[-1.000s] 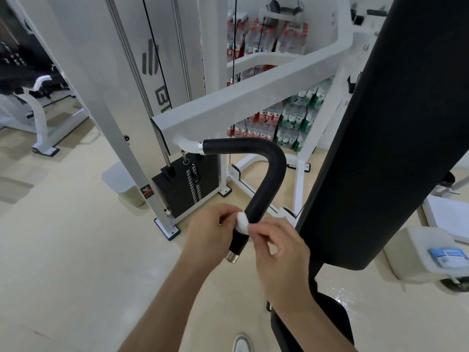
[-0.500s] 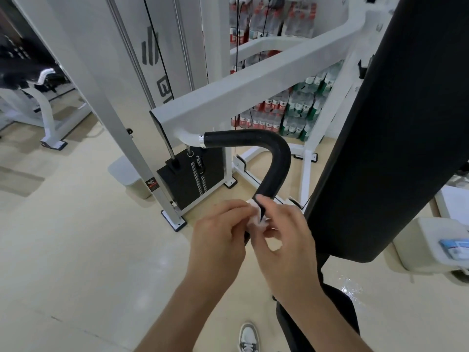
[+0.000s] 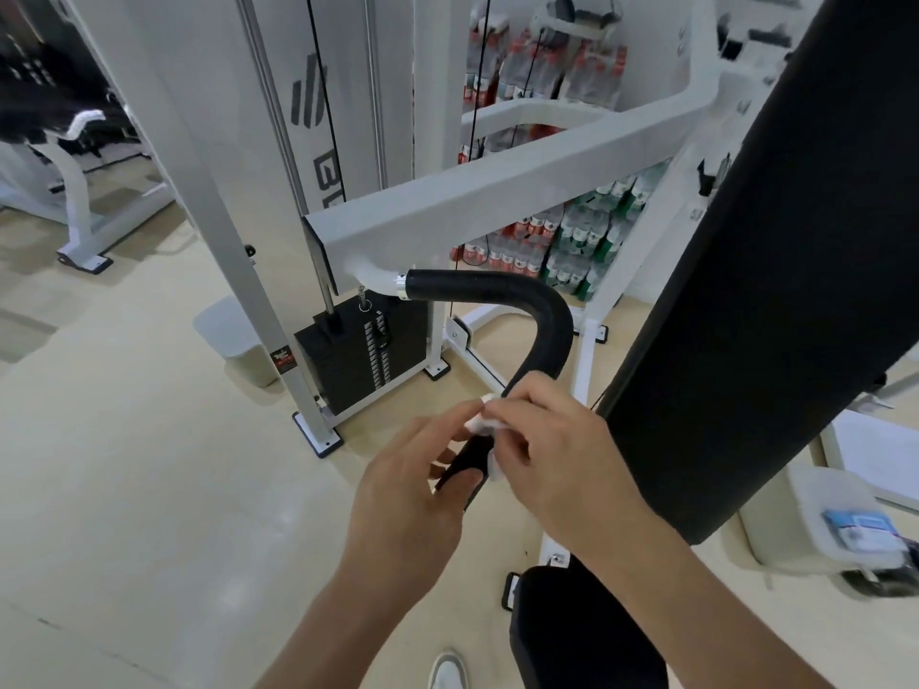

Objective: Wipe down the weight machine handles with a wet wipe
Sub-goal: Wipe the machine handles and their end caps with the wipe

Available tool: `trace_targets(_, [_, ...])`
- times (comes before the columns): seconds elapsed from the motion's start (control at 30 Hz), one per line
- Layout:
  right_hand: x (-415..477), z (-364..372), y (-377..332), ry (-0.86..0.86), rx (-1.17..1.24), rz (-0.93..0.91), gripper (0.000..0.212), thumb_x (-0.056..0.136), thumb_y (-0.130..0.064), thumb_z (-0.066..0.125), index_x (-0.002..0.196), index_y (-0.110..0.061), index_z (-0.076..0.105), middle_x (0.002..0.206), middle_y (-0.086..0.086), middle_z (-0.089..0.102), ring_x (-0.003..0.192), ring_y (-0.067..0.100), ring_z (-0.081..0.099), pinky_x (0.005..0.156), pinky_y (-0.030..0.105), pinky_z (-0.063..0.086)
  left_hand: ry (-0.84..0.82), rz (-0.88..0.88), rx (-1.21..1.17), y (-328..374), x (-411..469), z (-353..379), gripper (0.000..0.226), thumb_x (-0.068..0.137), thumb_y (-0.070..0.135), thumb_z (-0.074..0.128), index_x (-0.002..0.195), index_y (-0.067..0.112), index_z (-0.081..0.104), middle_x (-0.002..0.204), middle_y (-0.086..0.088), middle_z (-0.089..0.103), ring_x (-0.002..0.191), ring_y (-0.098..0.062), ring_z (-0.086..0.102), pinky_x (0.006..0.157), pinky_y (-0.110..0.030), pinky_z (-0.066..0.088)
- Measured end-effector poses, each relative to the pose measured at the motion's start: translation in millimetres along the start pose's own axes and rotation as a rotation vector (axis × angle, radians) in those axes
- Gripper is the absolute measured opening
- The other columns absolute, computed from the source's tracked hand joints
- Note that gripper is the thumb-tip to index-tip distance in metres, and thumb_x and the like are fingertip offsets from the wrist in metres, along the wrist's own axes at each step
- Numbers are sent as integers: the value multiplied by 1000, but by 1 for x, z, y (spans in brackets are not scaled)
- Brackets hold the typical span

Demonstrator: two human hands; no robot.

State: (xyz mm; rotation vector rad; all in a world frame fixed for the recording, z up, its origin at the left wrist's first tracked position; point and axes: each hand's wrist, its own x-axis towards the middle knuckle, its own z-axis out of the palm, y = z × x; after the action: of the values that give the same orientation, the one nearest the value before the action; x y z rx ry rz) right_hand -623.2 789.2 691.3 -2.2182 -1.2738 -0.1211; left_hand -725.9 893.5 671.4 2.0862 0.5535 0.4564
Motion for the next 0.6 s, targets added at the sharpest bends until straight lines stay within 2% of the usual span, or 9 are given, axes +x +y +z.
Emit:
trace_targets(0.07, [-5, 1, -2, -75, 20, -23, 11, 89, -11, 61, 94, -13, 71, 89, -7, 49, 60, 8, 51, 55, 25, 51, -1, 18, 32, -3, 1, 0, 56, 80, 10, 72, 124, 42, 57, 99, 22, 59, 85, 1, 60, 75, -20, 53])
trace_targets(0.17, [8, -5, 10, 49, -16, 45, 12, 85, -6, 64, 92, -9, 73, 87, -4, 52, 65, 6, 51, 60, 24, 52, -2, 5, 77, -3, 0, 0, 53, 81, 14, 71, 125, 39, 57, 98, 22, 59, 84, 1, 60, 77, -24, 54])
trace_targets(0.23, [13, -8, 9, 51, -54, 43, 11, 84, -5, 64, 89, -7, 73, 86, -1, 54, 64, 9, 53, 58, 25, 53, 8, 14, 100, -3, -1, 1, 52, 82, 15, 71, 126, 39, 56, 99, 22, 58, 84, 0, 60, 77, -25, 54])
trace_targets(0.3, [7, -7, -1, -80, -77, -13, 8, 83, -7, 66, 88, -10, 72, 86, -2, 53, 57, 10, 52, 51, 20, 49, 9, 20, 93, -4, -3, 1, 52, 82, 16, 71, 126, 39, 56, 99, 22, 58, 83, 0, 60, 76, -22, 53])
trace_targets(0.37, [-1, -5, -9, -223, -76, -45, 10, 83, -10, 67, 91, -15, 71, 85, -4, 49, 53, 11, 50, 48, 13, 38, 7, 41, 104, -6, -3, 2, 50, 82, 17, 71, 126, 36, 58, 102, 21, 59, 84, -1, 62, 76, -21, 53])
trace_targets(0.4, [0, -7, -9, -254, -72, -47, 12, 83, -10, 68, 92, -17, 72, 85, -5, 49, 54, 11, 50, 48, 14, 38, 6, 39, 109, -7, -2, 2, 48, 83, 17, 70, 126, 35, 58, 103, 21, 59, 85, -2, 62, 76, -20, 52])
trace_targets(0.47, [8, -10, -1, -205, -85, -39, 14, 83, -8, 67, 91, -18, 73, 84, -5, 51, 56, 13, 53, 48, 21, 45, -8, 23, 126, -6, -1, 2, 47, 84, 18, 68, 127, 34, 58, 104, 22, 57, 86, -2, 61, 76, -17, 49])
trace_targets(0.53, [16, -15, 2, -134, -103, -7, 12, 82, -7, 66, 87, -14, 74, 84, -4, 54, 56, 13, 53, 49, 23, 45, -24, 12, 156, -6, -1, 2, 45, 86, 21, 66, 128, 35, 56, 106, 23, 54, 88, -3, 59, 77, -17, 47])
trace_targets(0.6, [18, -15, -2, -181, -157, -16, 11, 84, -9, 63, 85, -12, 73, 86, -2, 54, 58, 15, 54, 51, 23, 43, -33, 12, 163, -6, -2, 1, 41, 86, 22, 65, 124, 38, 58, 105, 22, 56, 88, -4, 59, 77, -20, 49])
